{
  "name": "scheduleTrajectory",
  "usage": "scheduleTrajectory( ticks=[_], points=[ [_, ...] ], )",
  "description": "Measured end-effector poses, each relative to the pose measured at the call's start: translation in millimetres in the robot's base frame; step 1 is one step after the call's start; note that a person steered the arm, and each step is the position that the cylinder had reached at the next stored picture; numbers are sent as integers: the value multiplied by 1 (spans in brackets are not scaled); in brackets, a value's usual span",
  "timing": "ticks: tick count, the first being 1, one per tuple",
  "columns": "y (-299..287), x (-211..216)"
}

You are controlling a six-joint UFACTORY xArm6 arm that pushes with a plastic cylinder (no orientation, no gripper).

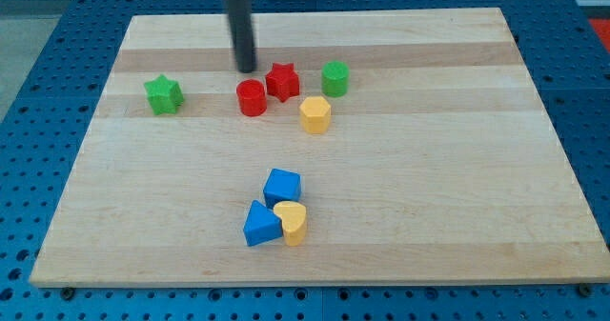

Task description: Move the green star closer to the red circle

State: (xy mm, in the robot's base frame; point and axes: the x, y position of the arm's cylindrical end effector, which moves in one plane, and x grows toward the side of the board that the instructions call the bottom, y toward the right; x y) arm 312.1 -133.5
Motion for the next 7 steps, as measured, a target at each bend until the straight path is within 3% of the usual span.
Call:
scheduleTrajectory(
  ticks=[1,2,3,7],
  points=[
    [-74,0],
    [-79,0],
    [-109,26],
    [-119,46]
  ],
)
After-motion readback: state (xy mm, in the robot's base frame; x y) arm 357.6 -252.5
